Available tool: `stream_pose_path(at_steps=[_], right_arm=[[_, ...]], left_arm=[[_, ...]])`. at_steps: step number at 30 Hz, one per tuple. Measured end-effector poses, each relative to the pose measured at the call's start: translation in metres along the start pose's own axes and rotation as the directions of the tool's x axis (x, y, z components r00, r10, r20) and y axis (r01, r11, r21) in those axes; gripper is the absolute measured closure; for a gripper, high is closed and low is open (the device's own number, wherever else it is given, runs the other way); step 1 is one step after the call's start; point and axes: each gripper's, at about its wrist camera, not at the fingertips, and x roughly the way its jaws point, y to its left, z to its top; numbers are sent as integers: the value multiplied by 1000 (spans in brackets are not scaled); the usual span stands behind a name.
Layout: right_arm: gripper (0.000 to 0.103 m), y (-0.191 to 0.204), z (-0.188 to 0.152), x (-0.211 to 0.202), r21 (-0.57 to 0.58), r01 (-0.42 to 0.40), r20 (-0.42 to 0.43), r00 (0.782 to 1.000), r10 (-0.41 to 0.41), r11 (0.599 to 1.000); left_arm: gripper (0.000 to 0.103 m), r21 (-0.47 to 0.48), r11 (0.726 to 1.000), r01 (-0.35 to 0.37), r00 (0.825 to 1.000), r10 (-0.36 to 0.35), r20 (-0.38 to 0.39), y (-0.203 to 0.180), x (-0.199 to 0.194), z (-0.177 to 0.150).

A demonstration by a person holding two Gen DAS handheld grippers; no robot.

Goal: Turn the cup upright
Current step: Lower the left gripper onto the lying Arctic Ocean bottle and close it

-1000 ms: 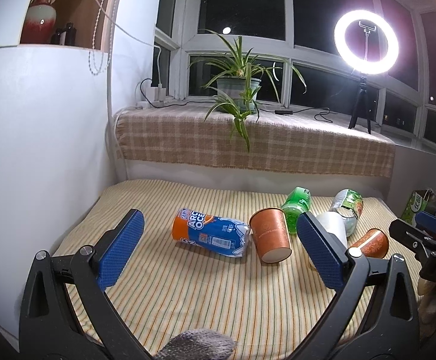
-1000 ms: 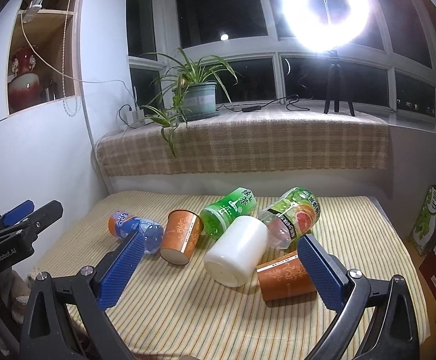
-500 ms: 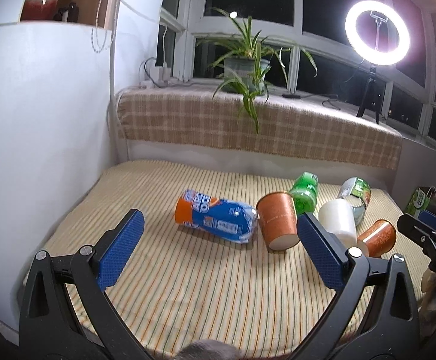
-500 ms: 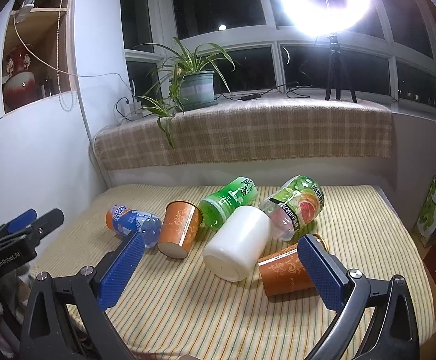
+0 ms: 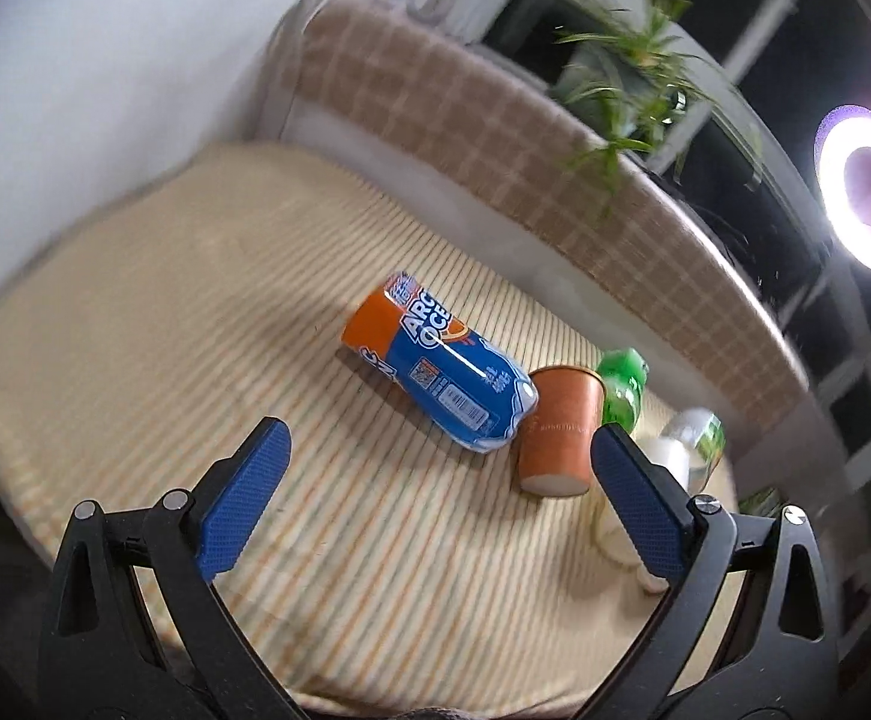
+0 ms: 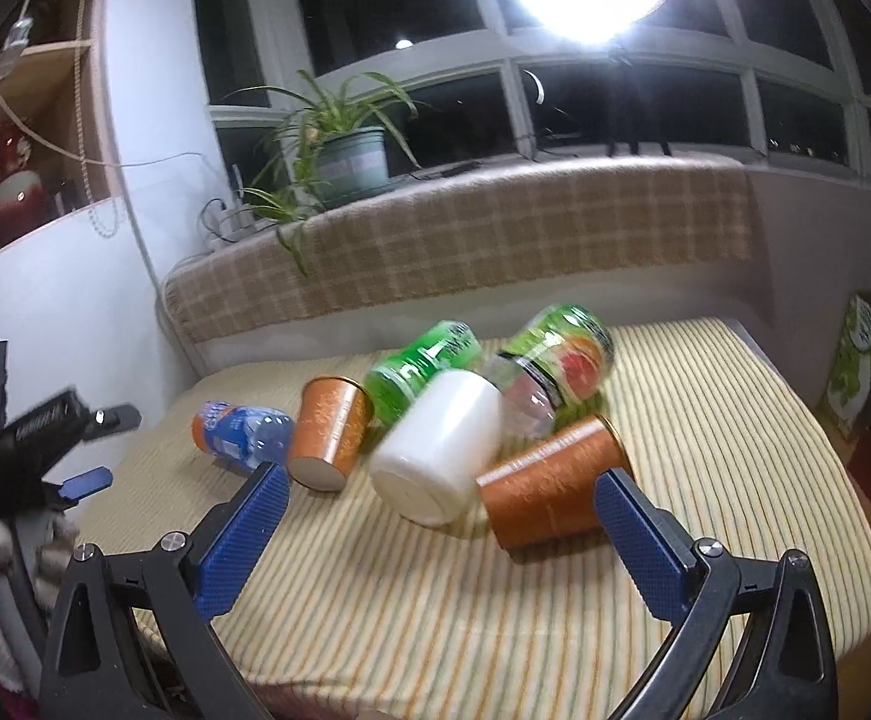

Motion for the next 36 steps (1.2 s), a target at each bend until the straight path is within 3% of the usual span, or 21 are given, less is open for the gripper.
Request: stream_pose_path(at_steps=[6, 10, 16, 24, 27, 36], right_arm=[[0, -23, -16, -10, 54, 81, 2, 997, -82, 995], [0, -39, -24, -14, 83, 112, -18, 994, -111, 990], [0, -56, -31, -20, 117, 140, -26, 990, -138, 983], [0, -75, -33, -21, 156, 182, -34, 983, -179, 971], [0, -77, -33, -21, 155, 194, -33, 981, -191, 969], [0, -78, -33, -19, 159, 205, -39, 979, -202, 966]], left_arm=[[8, -203, 979, 33, 995, -53, -90, 8, 38, 17], [9, -241, 970, 15, 991, -47, -126, 3, 63, 22], [9, -356, 934, -8, 983, -58, -172, 10, 99, 25], [9, -414, 910, -39, 983, -41, -181, 13, 130, 29], [19, -427, 903, -48, 980, -40, -194, 15, 143, 28], [30, -417, 908, -32, 980, -54, -191, 22, 155, 26]])
